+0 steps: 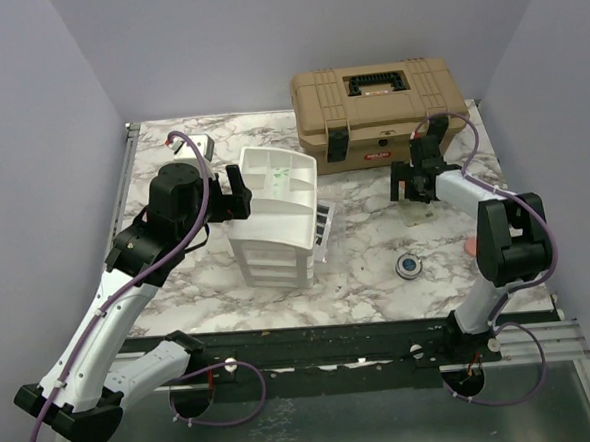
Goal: Organize the makeup
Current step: Pick up the makeup tool from the center of the board.
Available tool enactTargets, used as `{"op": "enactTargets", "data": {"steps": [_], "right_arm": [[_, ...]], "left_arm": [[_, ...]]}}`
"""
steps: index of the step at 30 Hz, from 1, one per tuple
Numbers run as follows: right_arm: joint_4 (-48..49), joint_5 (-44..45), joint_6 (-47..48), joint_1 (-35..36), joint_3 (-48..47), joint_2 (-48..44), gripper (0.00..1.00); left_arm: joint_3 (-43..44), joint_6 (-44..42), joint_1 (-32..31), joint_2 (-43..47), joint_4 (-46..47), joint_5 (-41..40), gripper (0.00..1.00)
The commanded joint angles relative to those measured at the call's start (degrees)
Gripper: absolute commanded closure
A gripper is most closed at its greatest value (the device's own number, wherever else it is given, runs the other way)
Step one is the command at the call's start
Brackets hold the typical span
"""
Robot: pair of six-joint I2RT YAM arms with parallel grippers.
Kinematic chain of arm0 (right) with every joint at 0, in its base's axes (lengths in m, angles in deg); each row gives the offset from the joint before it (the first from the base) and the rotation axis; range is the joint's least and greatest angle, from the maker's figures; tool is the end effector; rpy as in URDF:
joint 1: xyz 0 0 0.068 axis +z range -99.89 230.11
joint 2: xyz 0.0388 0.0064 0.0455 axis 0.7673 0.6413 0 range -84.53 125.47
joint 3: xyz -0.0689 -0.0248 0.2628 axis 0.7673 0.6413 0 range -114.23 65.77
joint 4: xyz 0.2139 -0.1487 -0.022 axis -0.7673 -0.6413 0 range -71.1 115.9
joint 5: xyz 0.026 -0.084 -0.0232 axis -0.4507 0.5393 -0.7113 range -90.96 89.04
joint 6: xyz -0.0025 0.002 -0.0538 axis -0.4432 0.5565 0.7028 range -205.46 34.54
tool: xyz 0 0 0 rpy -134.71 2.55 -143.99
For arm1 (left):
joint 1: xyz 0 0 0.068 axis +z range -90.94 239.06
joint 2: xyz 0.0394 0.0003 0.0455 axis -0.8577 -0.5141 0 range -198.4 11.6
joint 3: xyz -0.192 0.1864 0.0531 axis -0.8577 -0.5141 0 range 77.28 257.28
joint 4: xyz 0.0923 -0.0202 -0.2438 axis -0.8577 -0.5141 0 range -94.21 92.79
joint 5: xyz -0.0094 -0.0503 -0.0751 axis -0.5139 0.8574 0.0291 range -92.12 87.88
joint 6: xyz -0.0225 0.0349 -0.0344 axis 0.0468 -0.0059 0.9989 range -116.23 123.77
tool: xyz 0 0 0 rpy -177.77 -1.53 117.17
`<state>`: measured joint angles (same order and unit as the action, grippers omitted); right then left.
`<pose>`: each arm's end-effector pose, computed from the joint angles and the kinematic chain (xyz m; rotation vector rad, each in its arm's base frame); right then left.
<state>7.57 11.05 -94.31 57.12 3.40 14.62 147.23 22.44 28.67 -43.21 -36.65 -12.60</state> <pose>0.3546 0.0360 0.1863 0.1232 2.5055 -0.1525 0.1655 -0.0896 0.4063 0.0866 2.0046 -0.3699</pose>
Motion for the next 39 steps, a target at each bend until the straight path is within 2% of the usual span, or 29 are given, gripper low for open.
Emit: {"op": "enactTargets", "data": {"steps": [1,11,17,21,25,28,33,39], "right_arm": [[4.21,-2.19,3.18,-1.83,-0.42,2.27,0.00],[6.76,-5.41,-0.05,-3.93,1.85,5.25,0.00],[4.68,-7.44,-1.52,-3.93,2.86,5.87,0.00],[-0.68,-7.95,-1.70,-3.59,1.55,7.43,0.01],[-2.11,-7.81,-3.58,-3.36,4.03,7.57,0.12],[-2.51,-6.65,-5.77,-2.35,6.27,6.64,0.17],[-6.55,-3.51,-6.84,0.22,4.63,6.58,0.24],[-6.01,-4.70,-7.71,0.47,5.25,5.72,0.55]], "left_arm": [[1.76,-1.17,0.07,0.29,-0.72,0.17,0.07],[1.11,-1.05,0.07,1.15,-0.73,0.70,0.07],[0.80,-0.92,0.07,1.59,-0.81,0.48,0.07],[0.80,-0.88,0.07,1.25,-0.81,0.57,0.07],[0.80,-0.98,0.07,0.94,-0.73,0.55,0.07],[0.71,-1.04,0.05,0.72,-0.75,0.55,0.07],[0.80,-1.16,0.07,0.05,-0.56,1.18,0.07],[0.34,-1.01,0.07,0.81,-0.55,0.67,0.07]]}}
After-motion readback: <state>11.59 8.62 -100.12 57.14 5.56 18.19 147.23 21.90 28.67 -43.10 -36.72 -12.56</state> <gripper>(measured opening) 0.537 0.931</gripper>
